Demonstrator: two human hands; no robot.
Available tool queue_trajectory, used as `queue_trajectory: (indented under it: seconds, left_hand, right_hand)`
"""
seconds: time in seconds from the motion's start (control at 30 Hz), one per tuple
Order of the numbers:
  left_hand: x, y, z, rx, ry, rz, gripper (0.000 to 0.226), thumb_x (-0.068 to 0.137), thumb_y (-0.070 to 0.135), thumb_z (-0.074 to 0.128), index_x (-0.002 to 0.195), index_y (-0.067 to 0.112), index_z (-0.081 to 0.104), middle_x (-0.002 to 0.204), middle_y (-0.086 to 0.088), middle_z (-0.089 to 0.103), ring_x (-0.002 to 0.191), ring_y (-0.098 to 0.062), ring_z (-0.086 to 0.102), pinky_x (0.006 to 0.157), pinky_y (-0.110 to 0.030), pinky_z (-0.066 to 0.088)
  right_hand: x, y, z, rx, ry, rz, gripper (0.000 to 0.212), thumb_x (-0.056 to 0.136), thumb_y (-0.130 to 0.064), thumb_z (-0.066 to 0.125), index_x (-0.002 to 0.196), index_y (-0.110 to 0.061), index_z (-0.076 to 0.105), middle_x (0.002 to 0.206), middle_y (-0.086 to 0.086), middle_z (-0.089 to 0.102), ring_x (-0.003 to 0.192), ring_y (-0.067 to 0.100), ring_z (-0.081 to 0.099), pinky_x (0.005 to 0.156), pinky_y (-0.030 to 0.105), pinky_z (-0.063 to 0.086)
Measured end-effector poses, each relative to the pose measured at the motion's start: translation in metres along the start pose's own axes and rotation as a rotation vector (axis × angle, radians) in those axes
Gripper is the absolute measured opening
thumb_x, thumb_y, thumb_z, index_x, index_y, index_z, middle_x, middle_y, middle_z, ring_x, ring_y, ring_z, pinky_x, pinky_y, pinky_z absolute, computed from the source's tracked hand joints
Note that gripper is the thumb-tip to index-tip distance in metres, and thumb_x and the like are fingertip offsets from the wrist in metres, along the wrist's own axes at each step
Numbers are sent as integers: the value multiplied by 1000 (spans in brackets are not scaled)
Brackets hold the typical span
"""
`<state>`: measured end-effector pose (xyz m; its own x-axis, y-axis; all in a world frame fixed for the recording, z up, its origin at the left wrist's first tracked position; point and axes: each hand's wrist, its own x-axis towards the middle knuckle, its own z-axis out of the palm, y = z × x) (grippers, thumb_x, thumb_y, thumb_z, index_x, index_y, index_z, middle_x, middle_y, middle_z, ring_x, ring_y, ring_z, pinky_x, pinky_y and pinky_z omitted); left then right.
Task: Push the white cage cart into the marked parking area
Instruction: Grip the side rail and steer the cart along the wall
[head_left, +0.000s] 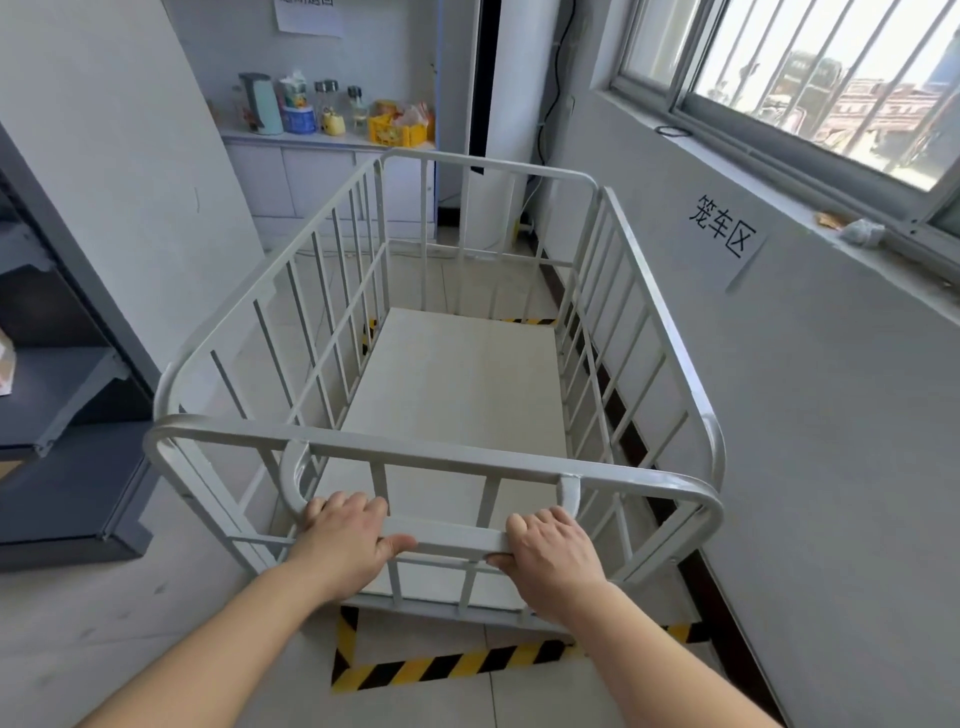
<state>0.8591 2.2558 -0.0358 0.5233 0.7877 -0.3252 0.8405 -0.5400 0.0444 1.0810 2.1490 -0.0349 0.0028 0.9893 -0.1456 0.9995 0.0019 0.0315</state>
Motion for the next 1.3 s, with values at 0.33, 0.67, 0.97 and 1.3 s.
queue_trajectory:
  seconds: [0.33,0.67,0.97,1.3]
  left_hand:
    - [41,-10,-19,8,-78,-50,58,88,69,21,117,25,45,118,5,49,118,-17,40,104,-39,25]
    - [60,5,-48,-20,15,-183,38,85,66,43,109,39,53,112,15,53,116,-11,46,104,-38,24]
    - [128,144,-91,-88,485,219,47,82,55,36,98,21,65,90,3,56,88,-20,56,79,-38,43]
    - [206,244,-74,4,15,262,54,94,60,23,125,24,49,123,2,54,117,-19,47,99,-38,33]
  right_hand:
    - [40,15,-7,78,-36,-10,42,97,-51,31,102,-14,49,101,6,59,96,26,52,98,38,32]
    - [45,63,-18,396,17,-207,48,93,-42,48,131,-13,44,130,8,45,120,26,36,106,39,30]
    - [39,229,-28,365,394,99,25,92,-32,52,104,-13,64,108,5,60,102,26,52,84,37,46]
    - [79,320,-33,236,53,245,38,97,-35,40,126,-14,51,151,8,29,136,28,25,102,41,32]
